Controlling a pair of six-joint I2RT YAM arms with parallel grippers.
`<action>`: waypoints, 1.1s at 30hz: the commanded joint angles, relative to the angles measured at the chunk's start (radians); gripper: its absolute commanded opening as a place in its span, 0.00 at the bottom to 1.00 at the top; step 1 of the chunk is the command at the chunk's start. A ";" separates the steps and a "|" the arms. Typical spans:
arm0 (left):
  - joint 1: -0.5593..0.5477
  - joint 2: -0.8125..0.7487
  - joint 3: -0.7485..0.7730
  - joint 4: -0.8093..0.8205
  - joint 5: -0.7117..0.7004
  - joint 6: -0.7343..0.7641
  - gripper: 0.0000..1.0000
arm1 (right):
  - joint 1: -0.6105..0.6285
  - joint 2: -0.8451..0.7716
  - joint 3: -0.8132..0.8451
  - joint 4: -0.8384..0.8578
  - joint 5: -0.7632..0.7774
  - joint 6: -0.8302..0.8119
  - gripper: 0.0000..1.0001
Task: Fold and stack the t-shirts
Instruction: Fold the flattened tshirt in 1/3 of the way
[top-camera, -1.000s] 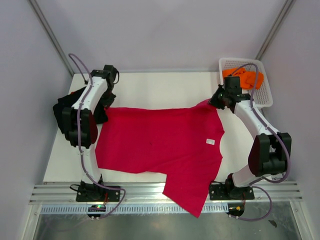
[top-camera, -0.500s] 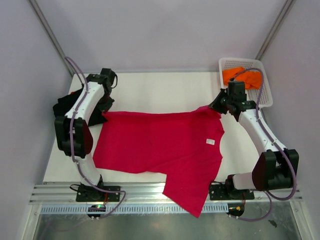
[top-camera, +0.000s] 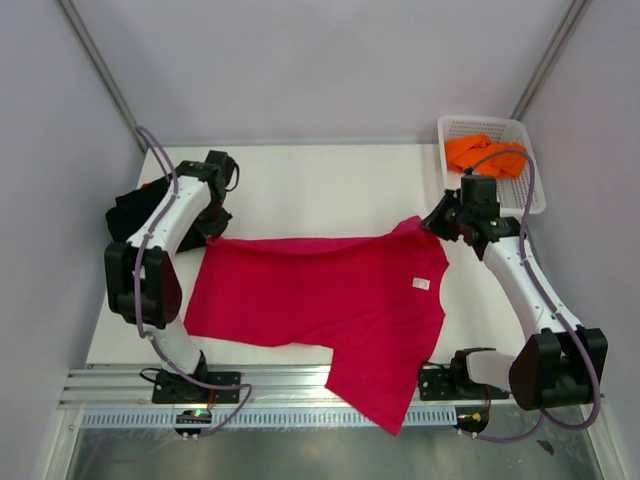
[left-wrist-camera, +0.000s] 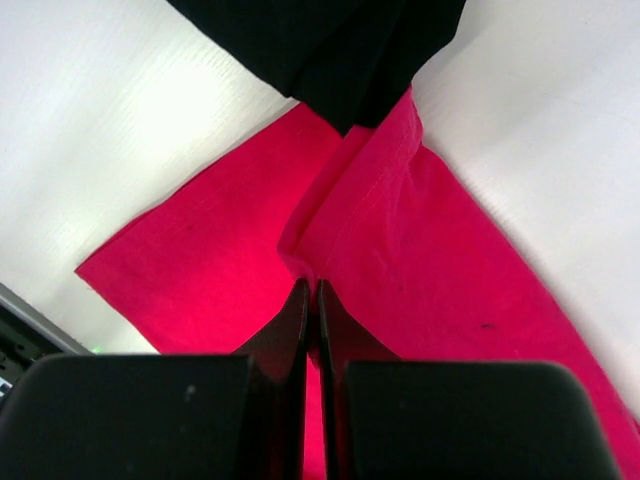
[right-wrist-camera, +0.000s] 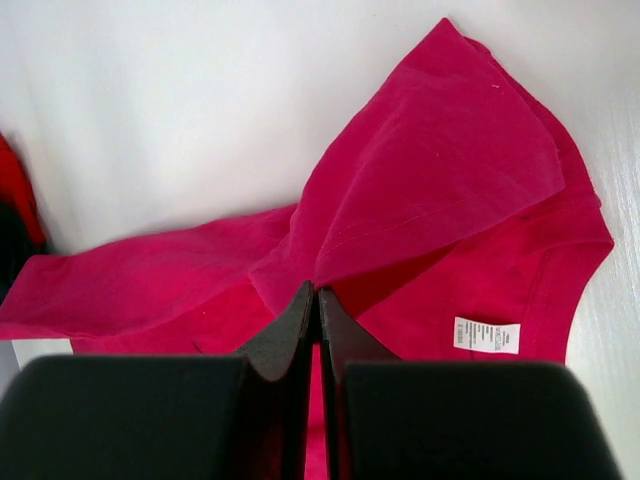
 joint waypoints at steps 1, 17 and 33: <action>0.002 -0.073 -0.015 0.006 0.003 -0.024 0.00 | -0.004 -0.033 -0.006 -0.003 -0.008 -0.003 0.06; 0.002 -0.070 -0.122 -0.010 -0.037 -0.069 0.00 | -0.002 -0.061 -0.126 0.001 -0.049 0.004 0.06; 0.002 -0.064 -0.196 -0.028 -0.053 -0.101 0.00 | 0.004 -0.122 -0.228 -0.012 -0.065 0.000 0.06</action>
